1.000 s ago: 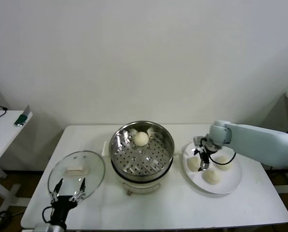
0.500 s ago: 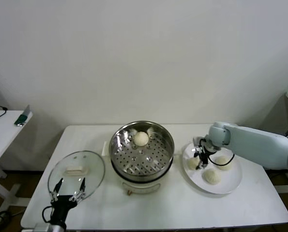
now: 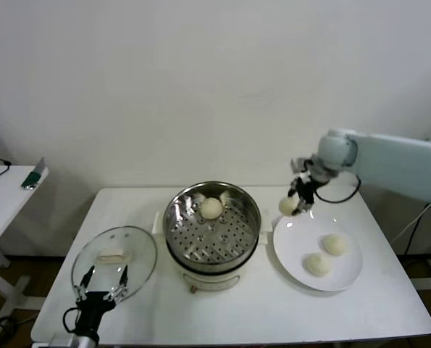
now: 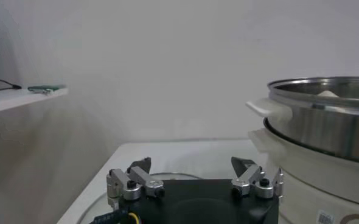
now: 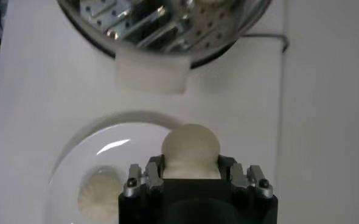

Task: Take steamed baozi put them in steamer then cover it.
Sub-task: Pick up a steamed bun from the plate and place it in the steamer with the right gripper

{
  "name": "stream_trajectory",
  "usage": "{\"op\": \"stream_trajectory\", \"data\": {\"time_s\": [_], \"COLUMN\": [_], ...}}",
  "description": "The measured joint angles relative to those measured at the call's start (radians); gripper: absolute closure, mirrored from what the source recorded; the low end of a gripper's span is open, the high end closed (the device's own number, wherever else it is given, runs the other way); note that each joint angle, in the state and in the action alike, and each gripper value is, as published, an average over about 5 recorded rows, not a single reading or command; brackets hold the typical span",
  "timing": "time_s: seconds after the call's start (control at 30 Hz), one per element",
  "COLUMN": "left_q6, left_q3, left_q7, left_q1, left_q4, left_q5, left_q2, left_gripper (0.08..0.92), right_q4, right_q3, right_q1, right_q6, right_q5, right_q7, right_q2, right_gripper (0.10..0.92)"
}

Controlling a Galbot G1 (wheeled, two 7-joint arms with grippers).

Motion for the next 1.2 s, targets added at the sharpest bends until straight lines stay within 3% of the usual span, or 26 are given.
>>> {"op": "stream_trajectory", "data": {"time_s": [0.47, 1.2], "left_q6": [0.001, 0.000], "left_q3": [0.000, 0.002], "left_q7": [0.002, -0.001], "left_q1": [-0.001, 0.006], "left_q4": [-0.009, -0.012], "left_q5": [0.000, 0.001], "left_q2": [-0.001, -0.005], "left_gripper": [0.177, 0.177], "right_q4": [0.168, 0.058], "right_q3": [0.098, 0.146], "right_q1": [0.067, -0.227], "right_q6": [-0.173, -0.297], "right_q5": [0.256, 0.198], "right_q7": [0.183, 0.382], "right_q2": [0.189, 0.421], "right_gripper": [0.431, 0.431]}}
